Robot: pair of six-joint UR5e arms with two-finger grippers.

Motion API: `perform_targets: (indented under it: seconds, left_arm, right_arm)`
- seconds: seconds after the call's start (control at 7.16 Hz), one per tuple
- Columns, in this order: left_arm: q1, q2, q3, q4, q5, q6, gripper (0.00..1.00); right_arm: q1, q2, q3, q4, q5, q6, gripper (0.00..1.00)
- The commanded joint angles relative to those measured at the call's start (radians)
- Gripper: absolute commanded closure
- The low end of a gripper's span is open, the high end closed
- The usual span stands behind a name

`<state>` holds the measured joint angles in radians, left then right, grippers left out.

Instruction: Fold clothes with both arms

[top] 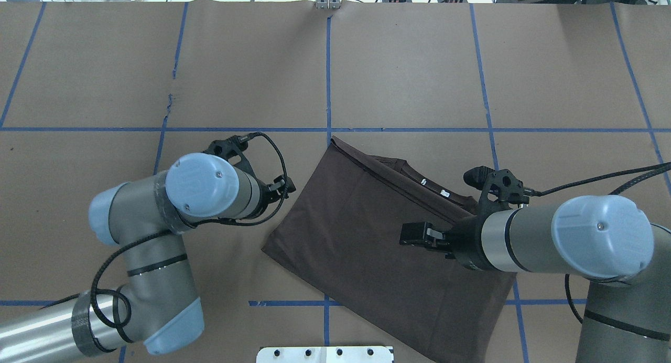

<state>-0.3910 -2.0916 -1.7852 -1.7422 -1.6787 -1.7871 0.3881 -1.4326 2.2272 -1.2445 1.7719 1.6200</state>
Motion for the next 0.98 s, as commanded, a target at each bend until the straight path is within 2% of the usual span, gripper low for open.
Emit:
perform_targets:
  seconds: [0.0,0.56,0.7,0.84]
  left_arm:
    - [0.067,0.001,0.026,0.0,0.023,-0.055,0.11]
    - [0.07,0.021,0.021,0.001,0.023,-0.07,0.13]
    - [0.072,0.021,0.024,0.001,0.023,-0.072,0.17]
    - [0.072,0.021,0.026,0.001,0.022,-0.093,0.29]
  right_arm:
    - [0.031,0.008,-0.009,0.0,0.001,-0.003,0.0]
    - [0.035,0.051,-0.034,-0.001,0.003,-0.002,0.0]
    - [0.035,0.051,-0.034,-0.001,0.004,-0.002,0.0]
    - [0.035,0.051,-0.034,-0.001,0.004,-0.002,0.0]
